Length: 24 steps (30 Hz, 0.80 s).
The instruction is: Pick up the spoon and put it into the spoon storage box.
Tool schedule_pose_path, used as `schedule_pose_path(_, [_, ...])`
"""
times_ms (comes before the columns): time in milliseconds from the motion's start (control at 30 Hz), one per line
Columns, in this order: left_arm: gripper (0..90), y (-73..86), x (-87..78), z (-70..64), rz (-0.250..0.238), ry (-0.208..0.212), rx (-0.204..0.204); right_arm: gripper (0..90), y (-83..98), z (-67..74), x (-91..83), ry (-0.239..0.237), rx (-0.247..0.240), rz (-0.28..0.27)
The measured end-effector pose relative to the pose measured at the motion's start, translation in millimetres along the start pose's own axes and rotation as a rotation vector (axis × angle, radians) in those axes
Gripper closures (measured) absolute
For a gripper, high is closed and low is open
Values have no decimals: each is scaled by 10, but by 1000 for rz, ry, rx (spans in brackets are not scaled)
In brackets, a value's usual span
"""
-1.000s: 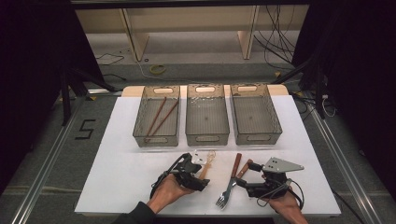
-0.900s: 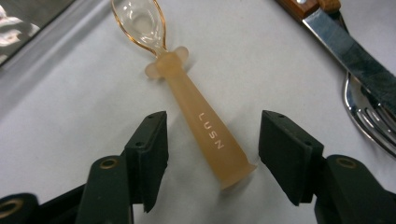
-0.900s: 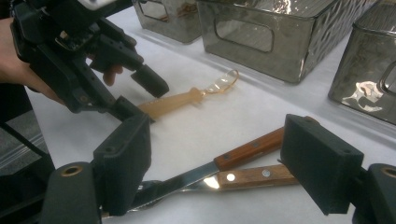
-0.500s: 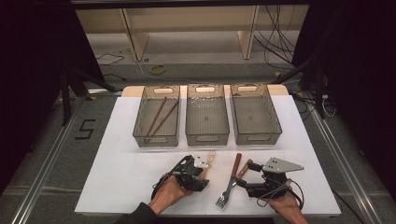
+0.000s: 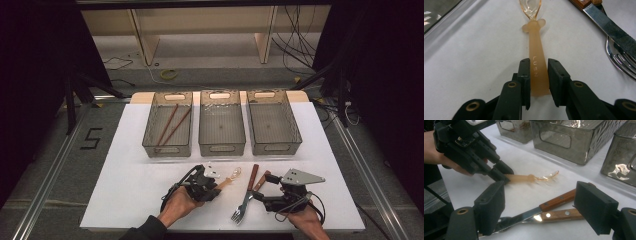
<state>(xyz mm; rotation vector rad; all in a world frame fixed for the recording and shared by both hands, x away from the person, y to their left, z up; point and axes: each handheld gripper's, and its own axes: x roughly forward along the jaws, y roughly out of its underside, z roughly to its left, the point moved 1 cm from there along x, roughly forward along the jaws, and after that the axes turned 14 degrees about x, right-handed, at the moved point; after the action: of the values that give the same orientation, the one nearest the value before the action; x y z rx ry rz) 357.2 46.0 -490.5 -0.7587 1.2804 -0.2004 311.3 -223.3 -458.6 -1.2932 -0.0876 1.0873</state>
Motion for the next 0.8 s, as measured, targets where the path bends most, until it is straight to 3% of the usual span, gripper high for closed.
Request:
schedule_pose_path(333, [735,15,-64,70,-16,7,6,257,-2,-3,-3,0,4,-1])
schedule_pose_path(800, [736,-7,-342,264,-112,-24,-28,257,-1,-7,-3,2,6,0])
